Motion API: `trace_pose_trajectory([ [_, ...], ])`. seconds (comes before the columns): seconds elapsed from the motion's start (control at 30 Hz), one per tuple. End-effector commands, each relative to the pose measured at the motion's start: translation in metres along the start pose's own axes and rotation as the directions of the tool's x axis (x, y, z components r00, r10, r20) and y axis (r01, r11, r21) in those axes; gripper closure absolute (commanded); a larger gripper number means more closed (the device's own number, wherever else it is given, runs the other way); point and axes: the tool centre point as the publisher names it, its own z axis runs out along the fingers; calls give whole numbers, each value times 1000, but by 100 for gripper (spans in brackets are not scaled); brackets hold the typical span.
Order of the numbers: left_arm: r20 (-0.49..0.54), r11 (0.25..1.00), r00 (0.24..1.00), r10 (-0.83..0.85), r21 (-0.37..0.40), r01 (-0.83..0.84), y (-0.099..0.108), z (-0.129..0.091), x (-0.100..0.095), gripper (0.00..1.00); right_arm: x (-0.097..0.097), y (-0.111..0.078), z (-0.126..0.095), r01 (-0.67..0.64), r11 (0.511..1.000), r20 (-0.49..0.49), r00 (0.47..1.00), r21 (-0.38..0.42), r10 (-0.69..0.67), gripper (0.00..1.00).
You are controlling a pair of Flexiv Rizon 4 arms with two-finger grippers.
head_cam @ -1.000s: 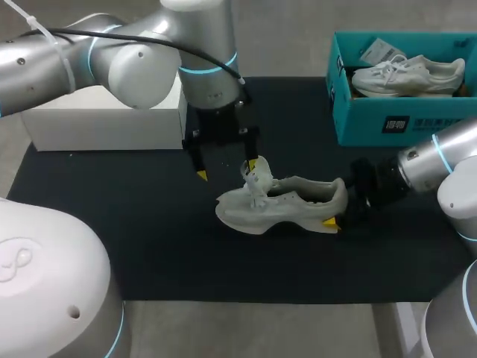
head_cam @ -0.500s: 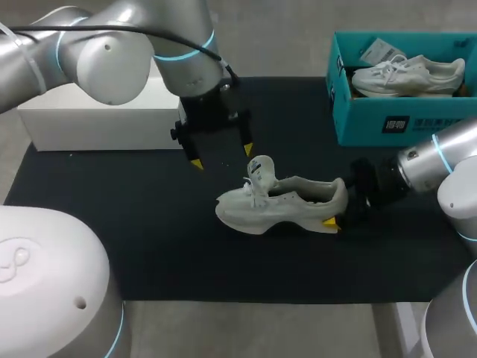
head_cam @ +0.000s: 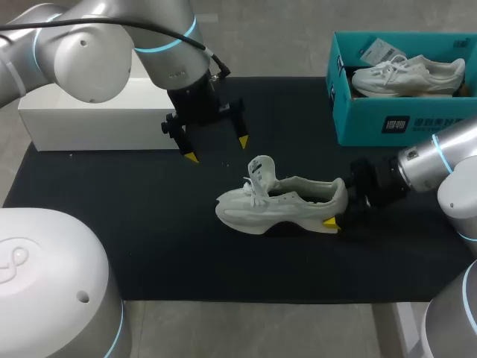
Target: Take the shoe out of the shoebox, open the shoe tongue, remove and reinsert the insole, then place the shoe into the shoebox
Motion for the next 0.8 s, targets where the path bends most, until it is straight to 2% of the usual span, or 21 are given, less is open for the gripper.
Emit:
trace_pose_trajectory([
  [0.03,10,1000,1000,15,2,-15,2,-7,1,0,-2,-4,6,-1,1000,2,1000,3,1,100],
  [0.4,57,989,987,148,-30,-146,15,-16,19,0,-2,-4,6,-1,1000,2,1000,3,1,100],
  [0.6,127,973,965,229,-22,-229,18,-13,43,0,-2,-4,6,-1,1000,2,1000,3,1,100],
  [0.73,133,954,944,300,-15,-301,19,-11,62,0,-2,-4,6,-1,1000,2,1000,3,1,100],
  [0.8,126,934,926,357,-39,-355,20,-9,71,0,-2,-4,6,-1,1000,2,1000,3,1,100],
])
